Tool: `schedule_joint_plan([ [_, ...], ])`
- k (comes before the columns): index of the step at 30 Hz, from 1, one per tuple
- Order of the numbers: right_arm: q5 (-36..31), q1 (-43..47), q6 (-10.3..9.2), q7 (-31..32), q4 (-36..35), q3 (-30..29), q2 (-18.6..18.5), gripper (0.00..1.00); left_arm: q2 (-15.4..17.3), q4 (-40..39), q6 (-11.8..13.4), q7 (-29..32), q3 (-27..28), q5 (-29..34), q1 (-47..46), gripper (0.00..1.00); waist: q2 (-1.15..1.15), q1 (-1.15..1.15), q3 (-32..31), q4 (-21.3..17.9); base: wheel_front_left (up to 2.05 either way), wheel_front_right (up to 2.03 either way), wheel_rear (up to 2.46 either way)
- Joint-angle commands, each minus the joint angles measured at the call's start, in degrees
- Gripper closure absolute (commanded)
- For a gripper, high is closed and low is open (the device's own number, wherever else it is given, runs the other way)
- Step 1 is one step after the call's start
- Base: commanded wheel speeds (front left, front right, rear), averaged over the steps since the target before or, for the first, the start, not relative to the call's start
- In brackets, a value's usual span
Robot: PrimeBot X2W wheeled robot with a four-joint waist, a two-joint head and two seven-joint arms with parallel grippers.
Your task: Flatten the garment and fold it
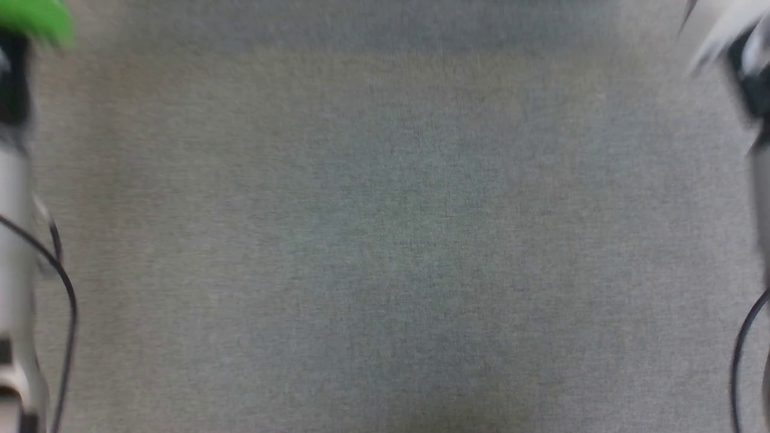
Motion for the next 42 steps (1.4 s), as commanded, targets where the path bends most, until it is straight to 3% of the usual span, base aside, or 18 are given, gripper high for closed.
schedule_joint_plan([
  [1,1.0,3.3,-0.11,-0.2,-0.5,0.5,-0.2,1.0,1.0,0.1,-0.5,1.0,-0.8,-0.5,3.9,1.0,0.18,-0.01,-5.7,1.9,0.0,0.0,0.0],
  [6,4.6,16.5,-0.11,0.0,-3.4,1.9,-0.5,1.0,2.1,-2.9,-1.4,6.7,-4.9,-3.9,19.9,1.0,0.18,-0.01,-11.3,3.0,0.0,0.0,0.0],
  [13,6.1,32.3,-0.11,0.6,-7.8,-0.8,1.2,1.0,3.7,-10.8,-1.4,16.4,-9.3,-9.6,40.4,1.0,0.18,-0.01,-16.4,4.0,0.0,0.0,0.0],
  [22,3.2,47.1,-0.11,1.5,-11.5,-3.9,1.7,1.0,3.1,-19.8,4.9,18.9,-9.2,-12.5,56.9,1.0,0.18,-0.01,-20.0,5.7,0.0,0.0,0.0],
  [26,2.2,53.4,-0.11,4.7,-13.0,-6.1,2.8,1.0,3.7,-21.8,7.6,18.7,-9.0,-11.8,61.9,1.0,0.18,-0.01,-20.8,6.4,0.0,0.0,0.0],
  [32,2.2,62.5,-0.11,8.2,-17.7,-9.5,5.2,1.0,3.9,-25.3,10.6,15.9,-9.5,-9.0,67.4,1.0,0.18,-0.01,-21.2,6.8,0.0,0.0,0.0],
  [37,2.3,65.9,-0.11,1.2,-20.7,-9.4,7.8,1.0,1.3,-27.4,12.5,4.0,-10.8,-1.4,66.5,1.0,0.18,-0.01,-20.6,6.6,0.0,0.0,0.0],
  [42,2.7,65.4,-0.11,-7.1,-19.6,-7.0,7.8,1.0,-2.7,-25.0,13.9,-6.2,-11.5,3.0,62.6,1.0,0.18,-0.01,-20.1,6.0,0.0,0.0,0.0],
])
